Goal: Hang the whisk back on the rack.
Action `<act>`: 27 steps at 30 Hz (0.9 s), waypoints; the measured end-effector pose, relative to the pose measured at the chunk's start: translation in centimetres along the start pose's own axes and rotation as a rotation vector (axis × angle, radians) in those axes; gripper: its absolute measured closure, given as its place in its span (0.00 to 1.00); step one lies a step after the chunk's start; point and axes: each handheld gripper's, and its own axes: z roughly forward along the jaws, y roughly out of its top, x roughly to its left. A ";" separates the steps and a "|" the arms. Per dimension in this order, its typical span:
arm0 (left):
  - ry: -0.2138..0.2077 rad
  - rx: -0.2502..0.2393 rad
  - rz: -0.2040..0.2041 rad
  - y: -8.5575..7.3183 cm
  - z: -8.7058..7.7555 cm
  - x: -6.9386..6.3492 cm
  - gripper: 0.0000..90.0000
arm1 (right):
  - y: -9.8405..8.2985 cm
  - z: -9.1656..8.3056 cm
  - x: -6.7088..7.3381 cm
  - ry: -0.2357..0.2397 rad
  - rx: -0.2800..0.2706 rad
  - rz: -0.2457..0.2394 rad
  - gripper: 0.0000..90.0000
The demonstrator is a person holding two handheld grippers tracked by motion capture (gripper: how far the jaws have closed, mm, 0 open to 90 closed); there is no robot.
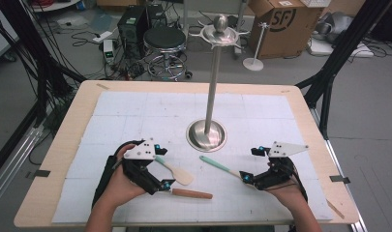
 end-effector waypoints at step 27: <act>-0.141 0.423 0.126 -0.3 5.4 -2.0 0.51 | -0.3 0.4 0.3 -0.002 0.035 -0.008 0.02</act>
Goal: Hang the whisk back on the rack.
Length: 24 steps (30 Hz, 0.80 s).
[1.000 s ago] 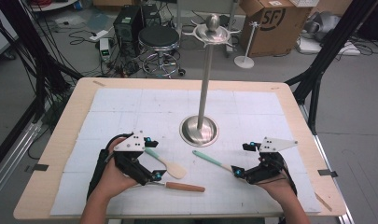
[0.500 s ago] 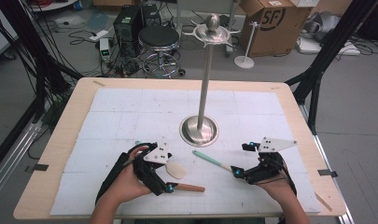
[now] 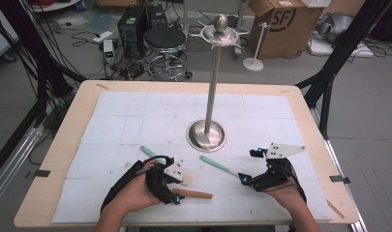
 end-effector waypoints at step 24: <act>0.020 0.095 0.002 -0.2 0.2 -0.3 0.73 | 0.0 0.3 0.0 -0.009 0.009 -0.010 0.02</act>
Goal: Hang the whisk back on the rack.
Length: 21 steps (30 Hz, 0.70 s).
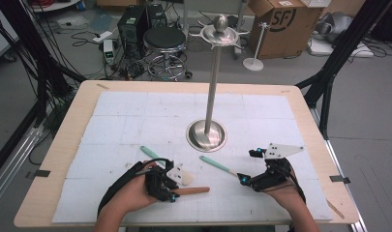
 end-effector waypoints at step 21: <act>0.065 0.140 -0.021 1.2 0.4 -0.5 0.66 | -0.1 0.2 0.0 0.000 0.017 0.001 0.02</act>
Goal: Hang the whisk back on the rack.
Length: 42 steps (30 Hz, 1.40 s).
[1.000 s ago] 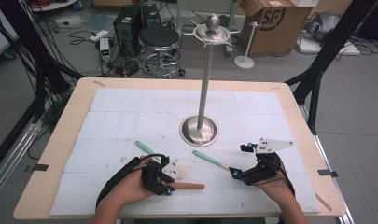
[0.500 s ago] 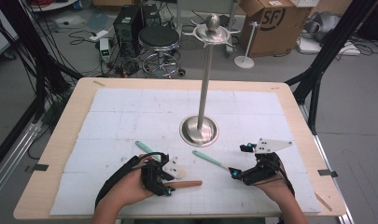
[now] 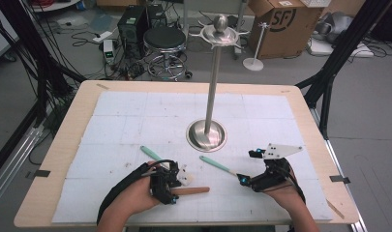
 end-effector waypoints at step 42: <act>-0.064 -0.557 -0.034 -0.2 -7.8 1.3 0.81 | 0.2 -0.5 -0.4 -0.002 -0.029 0.015 0.02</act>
